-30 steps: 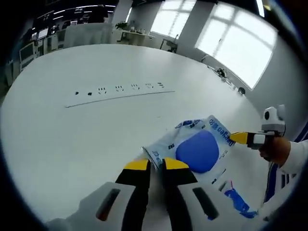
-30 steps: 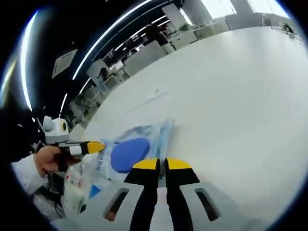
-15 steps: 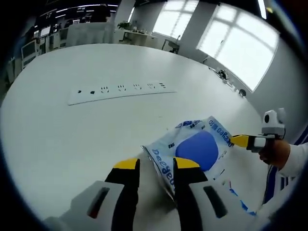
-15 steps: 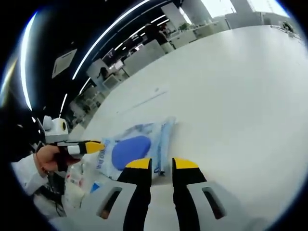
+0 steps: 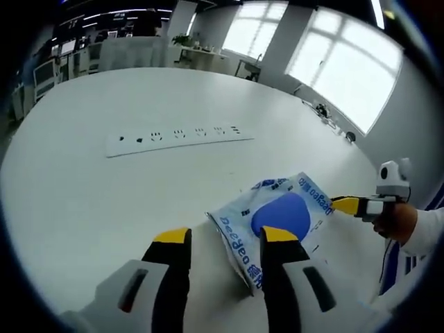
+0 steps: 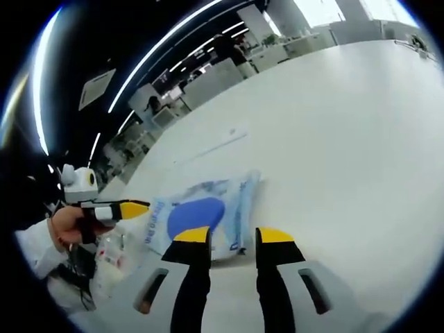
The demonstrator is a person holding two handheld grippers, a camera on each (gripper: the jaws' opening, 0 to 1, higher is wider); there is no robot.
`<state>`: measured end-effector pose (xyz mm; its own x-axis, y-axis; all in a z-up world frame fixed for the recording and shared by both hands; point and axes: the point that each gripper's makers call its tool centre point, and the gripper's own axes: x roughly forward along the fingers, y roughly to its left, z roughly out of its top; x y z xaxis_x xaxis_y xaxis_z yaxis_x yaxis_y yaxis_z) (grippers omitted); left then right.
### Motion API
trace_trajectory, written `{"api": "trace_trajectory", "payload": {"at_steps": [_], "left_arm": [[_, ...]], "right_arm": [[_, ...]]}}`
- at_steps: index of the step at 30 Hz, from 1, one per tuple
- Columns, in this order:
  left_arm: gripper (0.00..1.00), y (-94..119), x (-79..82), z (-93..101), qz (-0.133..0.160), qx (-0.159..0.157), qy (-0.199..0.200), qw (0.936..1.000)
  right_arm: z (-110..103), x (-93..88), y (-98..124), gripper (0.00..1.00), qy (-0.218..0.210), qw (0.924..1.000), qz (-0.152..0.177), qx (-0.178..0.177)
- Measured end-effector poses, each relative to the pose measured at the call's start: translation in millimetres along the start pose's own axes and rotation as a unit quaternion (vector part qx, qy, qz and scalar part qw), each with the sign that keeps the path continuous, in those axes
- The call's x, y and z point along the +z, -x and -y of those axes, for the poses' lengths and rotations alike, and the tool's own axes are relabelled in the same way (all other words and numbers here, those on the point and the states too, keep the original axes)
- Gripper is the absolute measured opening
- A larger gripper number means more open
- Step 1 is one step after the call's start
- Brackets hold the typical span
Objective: Arrange the tabletop items into an orderly group along one side of the table until the central work area is clear of visible clutter.
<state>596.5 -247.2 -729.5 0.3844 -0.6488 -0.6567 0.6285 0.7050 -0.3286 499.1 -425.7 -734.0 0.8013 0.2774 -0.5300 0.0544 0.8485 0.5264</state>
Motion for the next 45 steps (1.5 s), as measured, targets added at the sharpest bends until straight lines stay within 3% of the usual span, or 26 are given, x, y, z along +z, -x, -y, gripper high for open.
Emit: {"api": "trace_trajectory", "payload": {"at_steps": [14, 26, 34, 45], "left_arm": [[0.5, 23, 10.7, 6.9, 0.014, 0.0, -0.018, 0.9997], [0.53, 45, 16.3, 13.1, 0.027, 0.001, -0.027, 0.9993], [0.56, 61, 22.1, 15.9, 0.04, 0.005, -0.029, 0.9988], [0.63, 86, 25.2, 22.9, 0.056, 0.006, -0.046, 0.9974]], "right_arm": [[-6, 8.8, 13, 0.28, 0.009, 0.9999, 0.009, 0.004], [-14, 18.2, 28, 0.34, 0.026, 0.9993, 0.021, 0.016], [-23, 25.0, 35, 0.41, 0.051, 0.9977, 0.028, 0.034], [-40, 36.8, 46, 0.43, 0.088, 0.9922, 0.043, 0.076]]}}
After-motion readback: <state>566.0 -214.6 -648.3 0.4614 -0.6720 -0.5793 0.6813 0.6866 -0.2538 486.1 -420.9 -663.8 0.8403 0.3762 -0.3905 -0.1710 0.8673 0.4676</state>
